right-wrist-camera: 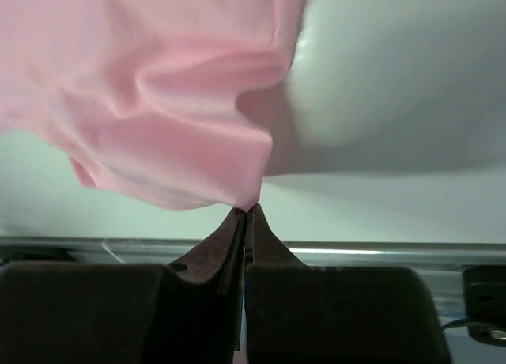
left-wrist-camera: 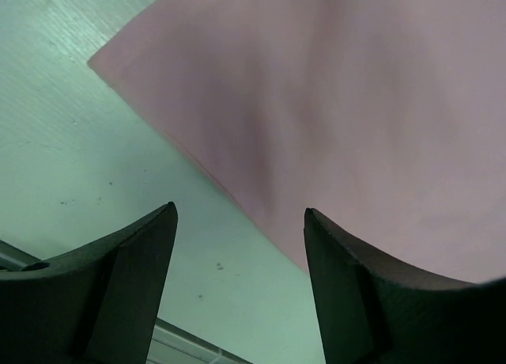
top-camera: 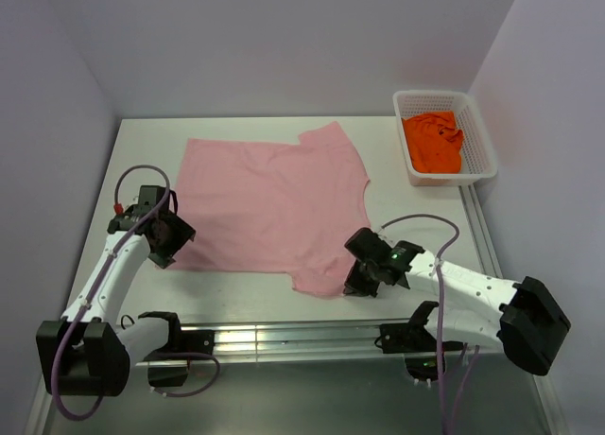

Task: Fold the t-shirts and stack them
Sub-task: Grap the side of the flattened tshirt closest away from the robot with both arms

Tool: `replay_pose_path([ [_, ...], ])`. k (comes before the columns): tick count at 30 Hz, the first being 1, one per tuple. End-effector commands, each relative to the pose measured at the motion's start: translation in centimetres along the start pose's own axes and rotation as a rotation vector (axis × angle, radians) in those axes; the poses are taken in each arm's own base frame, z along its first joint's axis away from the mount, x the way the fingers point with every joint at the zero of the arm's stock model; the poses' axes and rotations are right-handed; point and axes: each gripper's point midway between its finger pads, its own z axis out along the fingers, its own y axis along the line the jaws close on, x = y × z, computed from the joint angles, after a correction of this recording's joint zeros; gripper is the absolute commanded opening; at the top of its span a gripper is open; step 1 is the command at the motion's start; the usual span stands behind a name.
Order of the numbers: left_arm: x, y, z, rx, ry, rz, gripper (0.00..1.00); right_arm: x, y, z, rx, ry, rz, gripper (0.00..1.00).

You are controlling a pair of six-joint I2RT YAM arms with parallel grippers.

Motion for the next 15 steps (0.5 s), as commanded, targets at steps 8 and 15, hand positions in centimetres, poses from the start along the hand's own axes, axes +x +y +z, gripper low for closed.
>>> replay_pose_path([
  [8,0.2,3.4,1.8,-0.167,0.009,-0.159,0.63,-5.6,-0.5,-1.5,0.043,-0.097,-0.068,0.0],
  [15,2.1,4.9,3.8,-0.244,0.055,-0.216,0.58,-8.3,0.0,-1.3,0.035,-0.082,-0.086,0.0],
])
